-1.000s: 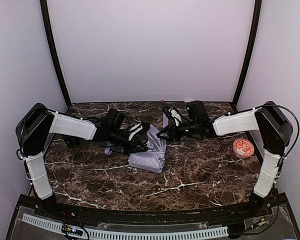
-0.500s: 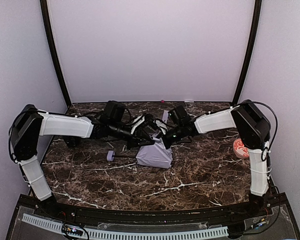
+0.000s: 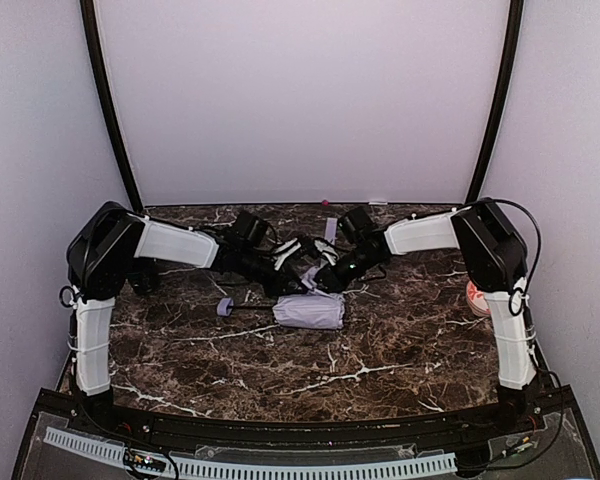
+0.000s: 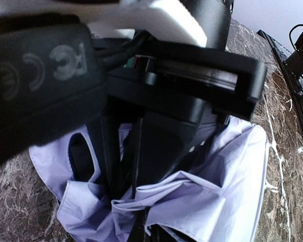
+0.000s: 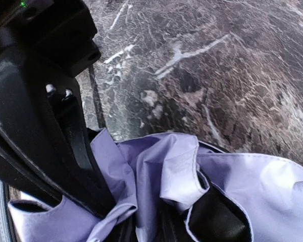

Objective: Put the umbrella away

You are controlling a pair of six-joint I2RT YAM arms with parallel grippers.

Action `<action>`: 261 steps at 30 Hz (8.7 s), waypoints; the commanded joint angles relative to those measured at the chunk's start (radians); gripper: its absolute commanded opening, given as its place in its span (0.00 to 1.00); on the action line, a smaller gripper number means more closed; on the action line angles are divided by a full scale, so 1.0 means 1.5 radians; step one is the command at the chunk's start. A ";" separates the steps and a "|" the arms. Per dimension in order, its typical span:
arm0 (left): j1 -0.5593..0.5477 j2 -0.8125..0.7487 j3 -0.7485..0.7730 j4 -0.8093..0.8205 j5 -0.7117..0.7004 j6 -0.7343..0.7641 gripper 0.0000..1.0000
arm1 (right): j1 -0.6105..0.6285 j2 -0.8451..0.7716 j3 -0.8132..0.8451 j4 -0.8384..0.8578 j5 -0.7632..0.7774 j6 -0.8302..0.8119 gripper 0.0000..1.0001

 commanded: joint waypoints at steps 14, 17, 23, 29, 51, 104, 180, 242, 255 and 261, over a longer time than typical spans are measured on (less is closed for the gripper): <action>0.054 0.126 0.133 -0.250 0.100 -0.001 0.00 | 0.010 -0.283 -0.179 0.099 0.265 -0.116 0.51; 0.055 0.138 0.147 -0.276 0.105 0.009 0.00 | 0.101 -0.351 -0.291 0.150 0.317 -0.236 0.63; 0.055 0.142 0.148 -0.286 0.107 0.014 0.00 | 0.177 -0.295 -0.271 0.120 0.430 -0.321 0.86; 0.057 0.146 0.154 -0.291 0.110 0.018 0.00 | 0.203 -0.220 -0.212 0.091 0.515 -0.374 0.93; 0.128 -0.283 -0.296 0.386 0.006 -0.132 0.65 | 0.175 -0.119 -0.191 -0.119 0.262 -0.199 0.28; -0.144 -0.045 -0.120 -0.417 -0.070 0.257 0.32 | 0.009 -0.465 -0.424 0.141 0.201 -0.059 0.70; -0.217 -0.195 -0.337 -0.132 -0.424 0.313 0.00 | 0.145 -0.124 -0.177 -0.159 0.031 -0.041 0.33; -0.035 -0.553 -0.195 -0.011 -0.265 -0.104 0.00 | 0.116 -0.502 -0.530 0.403 -0.104 0.163 0.06; -0.080 -0.343 -0.160 -0.185 -0.296 0.040 0.00 | 0.120 -0.523 -0.265 0.503 -0.240 0.243 0.00; -0.134 -0.341 -0.188 -0.183 -0.238 0.101 0.00 | 0.048 -0.474 -0.188 0.535 -0.048 0.362 0.00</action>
